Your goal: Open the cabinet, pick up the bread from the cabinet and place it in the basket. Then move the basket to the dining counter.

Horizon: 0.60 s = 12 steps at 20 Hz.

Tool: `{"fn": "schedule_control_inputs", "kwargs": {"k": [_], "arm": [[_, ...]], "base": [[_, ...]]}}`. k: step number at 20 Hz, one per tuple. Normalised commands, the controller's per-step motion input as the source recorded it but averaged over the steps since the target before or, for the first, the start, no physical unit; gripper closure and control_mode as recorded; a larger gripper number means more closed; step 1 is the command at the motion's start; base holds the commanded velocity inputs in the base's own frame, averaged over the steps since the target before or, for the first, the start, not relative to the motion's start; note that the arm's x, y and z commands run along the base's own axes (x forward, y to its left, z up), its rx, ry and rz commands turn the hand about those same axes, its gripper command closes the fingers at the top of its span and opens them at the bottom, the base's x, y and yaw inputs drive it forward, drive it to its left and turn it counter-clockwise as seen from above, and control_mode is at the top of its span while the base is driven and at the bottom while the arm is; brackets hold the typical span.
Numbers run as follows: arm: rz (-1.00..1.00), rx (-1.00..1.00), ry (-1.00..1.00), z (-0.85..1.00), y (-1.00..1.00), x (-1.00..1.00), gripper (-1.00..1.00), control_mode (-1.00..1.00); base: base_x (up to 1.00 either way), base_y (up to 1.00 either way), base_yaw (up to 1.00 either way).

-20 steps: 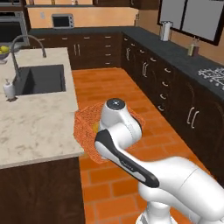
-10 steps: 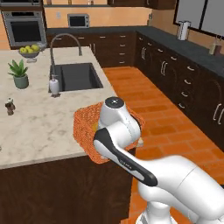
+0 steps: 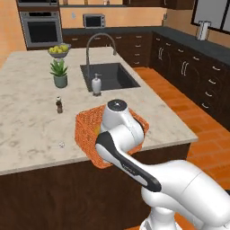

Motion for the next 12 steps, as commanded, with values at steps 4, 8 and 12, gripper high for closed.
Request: {"fn": "schedule_control_inputs", "kwargs": {"k": [4, 8, 12], "arm": [[0.00, 0.00, 0.00, 0.00, 0.00, 0.00, 1.00, 1.00], [0.00, 0.00, 0.00, 0.00, 0.00, 0.00, 1.00, 1.00], [0.00, 0.00, 0.00, 0.00, 0.00, 0.00, 1.00, 1.00]], "base": [[0.26, 1.00, -0.09], [0.38, 1.00, -0.12], [0.57, 1.00, -0.07]]}}
